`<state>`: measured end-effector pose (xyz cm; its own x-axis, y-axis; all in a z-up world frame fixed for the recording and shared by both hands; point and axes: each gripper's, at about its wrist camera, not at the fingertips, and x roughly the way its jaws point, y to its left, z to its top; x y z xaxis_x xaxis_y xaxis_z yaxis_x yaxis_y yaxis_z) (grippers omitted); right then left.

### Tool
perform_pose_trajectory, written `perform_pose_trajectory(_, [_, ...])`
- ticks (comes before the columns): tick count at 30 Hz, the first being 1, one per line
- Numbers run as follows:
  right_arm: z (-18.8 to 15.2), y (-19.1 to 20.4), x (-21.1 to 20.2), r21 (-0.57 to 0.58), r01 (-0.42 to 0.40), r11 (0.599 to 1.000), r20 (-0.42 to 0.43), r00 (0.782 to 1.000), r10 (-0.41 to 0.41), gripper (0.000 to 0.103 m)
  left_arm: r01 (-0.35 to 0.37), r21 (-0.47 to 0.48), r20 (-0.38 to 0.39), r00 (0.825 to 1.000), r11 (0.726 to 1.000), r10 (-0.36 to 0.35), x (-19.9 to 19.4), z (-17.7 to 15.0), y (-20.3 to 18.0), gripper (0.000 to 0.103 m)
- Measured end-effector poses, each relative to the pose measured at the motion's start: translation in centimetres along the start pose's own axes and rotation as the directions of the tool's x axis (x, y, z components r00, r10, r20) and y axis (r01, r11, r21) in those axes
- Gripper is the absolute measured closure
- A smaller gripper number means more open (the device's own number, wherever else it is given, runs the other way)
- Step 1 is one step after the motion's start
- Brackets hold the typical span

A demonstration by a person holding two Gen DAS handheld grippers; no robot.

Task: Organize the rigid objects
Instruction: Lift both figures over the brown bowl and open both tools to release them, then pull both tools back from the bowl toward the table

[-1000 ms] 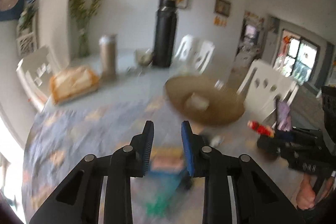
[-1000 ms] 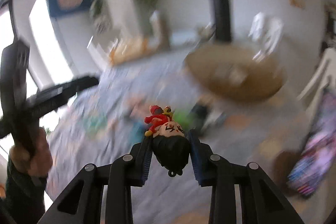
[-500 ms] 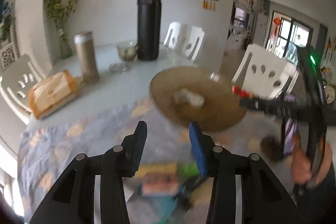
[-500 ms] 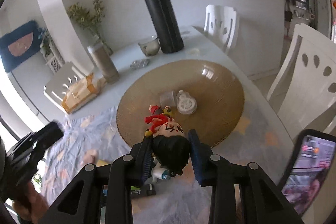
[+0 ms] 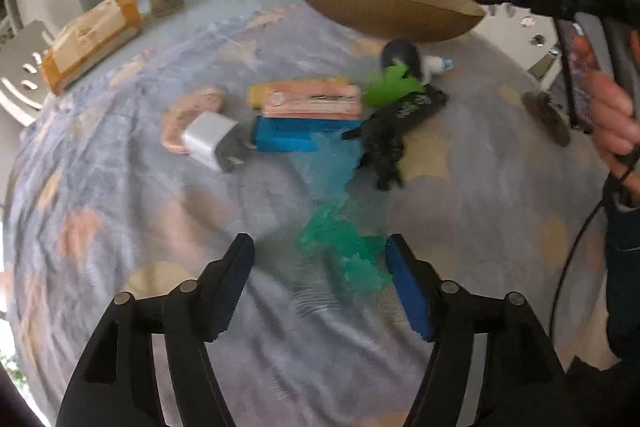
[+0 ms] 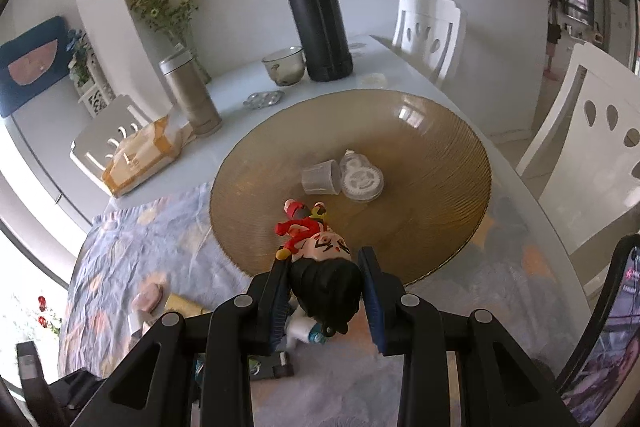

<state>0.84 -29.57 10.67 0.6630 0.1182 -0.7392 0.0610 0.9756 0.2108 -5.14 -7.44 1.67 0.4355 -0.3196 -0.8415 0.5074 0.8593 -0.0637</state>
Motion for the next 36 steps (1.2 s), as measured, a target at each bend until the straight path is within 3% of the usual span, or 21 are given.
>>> perform_pose_trajectory(1, [-0.1,0.0,0.0,-0.001,0.007,1.000,0.000,1.000,-0.007,0.071,0.016,0.007,0.009,1.000,1.000,-0.016,-0.2,0.1,-0.2,0.060])
perform_pose_trajectory(4, [0.0,-0.7,-0.1,0.018,0.010,1.000,0.000,1.000,-0.010,0.071,-0.040,0.014,0.046,0.998,0.999,0.039,-1.2,0.6,-0.5,0.061])
perform_pose_trajectory(6, [0.3,-1.2,-0.2,0.038,0.003,0.999,0.003,1.000,-0.003,0.071,-0.018,0.005,0.090,0.996,1.000,0.018,-2.3,1.5,-0.5,0.061])
perform_pose_trajectory(9, [0.9,-1.3,-0.7,0.054,0.011,0.998,0.025,1.000,-0.013,0.071,-0.016,0.005,0.179,0.984,1.000,0.015,-4.3,5.1,-1.0,0.061])
perform_pose_trajectory(12, [1.4,-1.0,-0.9,0.065,0.028,0.998,0.044,0.999,-0.031,0.071,0.013,0.004,0.270,0.963,1.000,-0.014,-5.2,10.9,-1.7,0.061])
perform_pose_trajectory(16, [1.1,-1.0,0.6,0.078,0.079,0.994,0.007,0.997,-0.079,0.071,0.090,-0.028,0.276,0.958,0.996,-0.079,-2.1,17.0,-2.5,0.061])
perform_pose_trajectory(21, [1.2,-2.3,2.0,0.097,0.051,0.994,-0.034,0.998,-0.048,0.071,0.104,-0.023,0.250,0.964,0.994,-0.095,2.7,19.2,-3.8,0.059])
perform_pose_trajectory(22, [1.4,-2.3,1.8,0.092,0.036,0.995,-0.023,0.999,-0.034,0.071,0.108,-0.040,0.245,0.965,0.993,-0.095,3.3,19.3,-3.6,0.053])
perform_pose_trajectory(24, [1.7,-2.3,1.2,0.100,0.035,0.994,-0.015,0.999,-0.034,0.061,0.135,-0.093,0.217,0.970,0.986,-0.112,3.4,19.2,-2.7,0.042])
perform_pose_trajectory(25, [1.8,-2.5,0.4,0.112,0.036,0.993,0.004,0.999,-0.037,0.041,0.154,-0.111,0.222,0.967,0.982,-0.127,2.9,18.9,-2.1,0.042])
perform_pose_trajectory(26, [1.7,-2.6,-0.4,0.116,0.031,0.993,0.031,0.999,-0.035,0.030,0.171,-0.129,0.240,0.961,0.977,-0.137,2.1,18.4,-1.5,0.042])
perform_pose_trajectory(30, [0.9,-1.3,-3.9,0.072,-0.021,0.997,0.104,0.994,0.013,0.029,0.169,-0.197,0.347,0.933,0.966,-0.093,-3.3,14.6,1.0,0.021])
perform_pose_trajectory(33, [-0.9,1.7,-6.2,-0.008,-0.125,0.992,0.112,0.986,0.125,0.028,0.140,-0.244,0.435,0.900,0.960,-0.021,-7.7,11.1,2.5,0.019])
perform_pose_trajectory(36, [-2.9,5.0,-7.5,-0.105,-0.190,0.976,0.111,0.973,0.202,0.018,0.094,-0.298,0.492,0.868,0.950,0.068,-10.9,7.5,3.6,0.011])
